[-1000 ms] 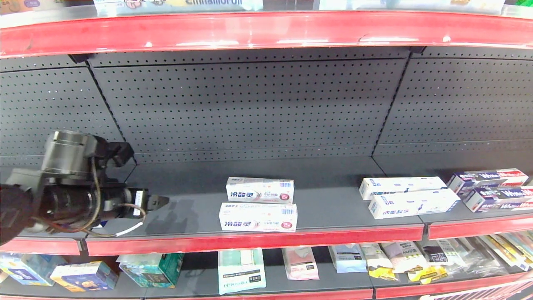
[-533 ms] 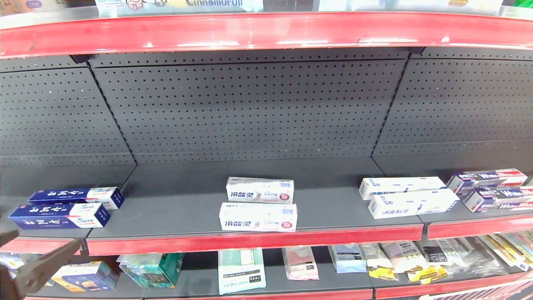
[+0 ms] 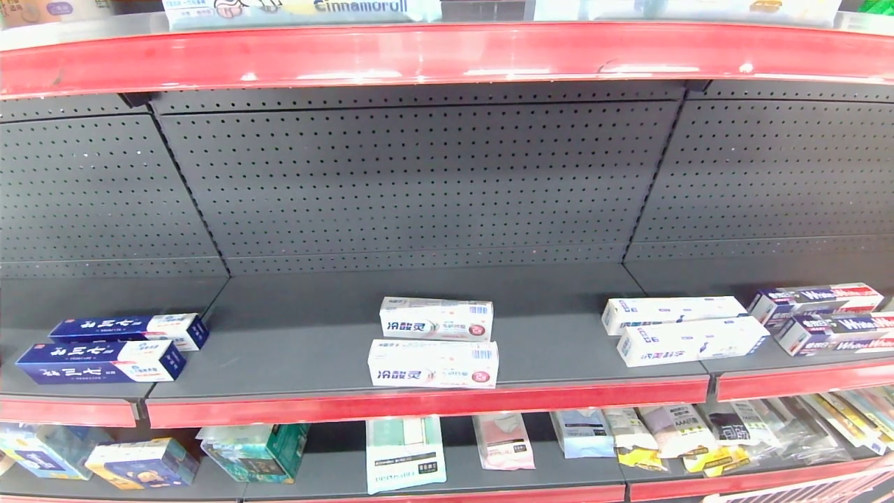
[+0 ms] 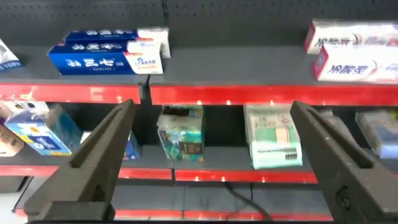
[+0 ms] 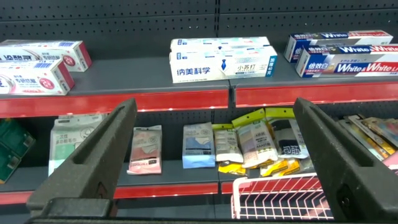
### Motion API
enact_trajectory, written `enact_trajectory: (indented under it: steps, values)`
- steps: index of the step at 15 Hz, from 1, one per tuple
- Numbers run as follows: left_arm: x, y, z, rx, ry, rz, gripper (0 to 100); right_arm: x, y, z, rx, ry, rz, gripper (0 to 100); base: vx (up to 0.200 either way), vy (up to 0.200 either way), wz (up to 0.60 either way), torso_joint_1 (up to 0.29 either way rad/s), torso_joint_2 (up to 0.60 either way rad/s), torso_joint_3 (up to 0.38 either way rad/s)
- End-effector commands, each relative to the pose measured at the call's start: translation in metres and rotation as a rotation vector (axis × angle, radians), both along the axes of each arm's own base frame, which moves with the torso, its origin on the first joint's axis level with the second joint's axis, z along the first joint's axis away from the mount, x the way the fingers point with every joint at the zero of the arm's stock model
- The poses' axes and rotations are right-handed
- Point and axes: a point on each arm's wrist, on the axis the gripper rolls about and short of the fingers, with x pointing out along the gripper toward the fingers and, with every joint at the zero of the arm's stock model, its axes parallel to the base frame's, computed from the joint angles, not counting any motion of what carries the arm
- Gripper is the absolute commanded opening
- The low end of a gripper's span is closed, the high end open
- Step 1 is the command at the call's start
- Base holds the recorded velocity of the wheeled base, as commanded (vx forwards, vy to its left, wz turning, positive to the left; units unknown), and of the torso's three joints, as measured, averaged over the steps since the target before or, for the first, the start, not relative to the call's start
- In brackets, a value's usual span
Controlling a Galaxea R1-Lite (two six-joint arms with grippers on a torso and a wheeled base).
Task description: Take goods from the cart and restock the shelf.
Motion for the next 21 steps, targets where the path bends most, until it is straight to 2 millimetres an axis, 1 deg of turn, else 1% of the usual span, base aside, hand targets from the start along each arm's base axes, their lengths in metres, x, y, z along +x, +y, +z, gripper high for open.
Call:
enact_trajectory:
  steps: [1, 6, 11, 14, 16, 21]
  values:
    - [-0.0033, -0.0002, -0.0070, 0.001, -0.043, 0.005, 100, 0.0001, 0.0000, 0.0001, -0.001, 0.001, 0.000, 100, 0.000, 0.000, 0.00, 0.000, 0.00, 0.000]
    - [-0.0004, -0.0002, -0.0083, 0.006, -0.078, 0.006, 100, 0.0002, 0.0001, -0.0003, -0.002, 0.002, 0.004, 100, 0.000, 0.000, 0.00, 0.000, 0.00, 0.000]
    - [-0.0004, -0.0002, -0.0083, 0.008, -0.078, 0.004, 100, 0.0001, 0.0001, 0.0001, -0.001, 0.001, 0.005, 100, 0.000, 0.000, 0.60, 0.008, 0.00, 0.002]
    - [-0.0004, -0.0004, -0.0081, 0.040, -0.077, -0.003, 100, 0.0001, 0.0001, 0.0001, 0.001, 0.001, 0.005, 100, 0.000, 0.000, 0.00, 0.000, 0.00, 0.000]
    - [-0.0004, -0.0010, -0.0081, 0.041, -0.077, -0.032, 100, 0.0002, 0.0001, -0.0003, 0.001, 0.002, 0.005, 100, 0.000, 0.000, 0.00, 0.000, 0.00, 0.000]
    - [-0.0001, -0.0011, -0.0087, 0.044, -0.077, -0.036, 100, 0.0002, 0.0000, -0.0003, -0.004, 0.002, -0.001, 100, 0.000, 0.000, 0.00, 0.000, 0.00, 0.000]
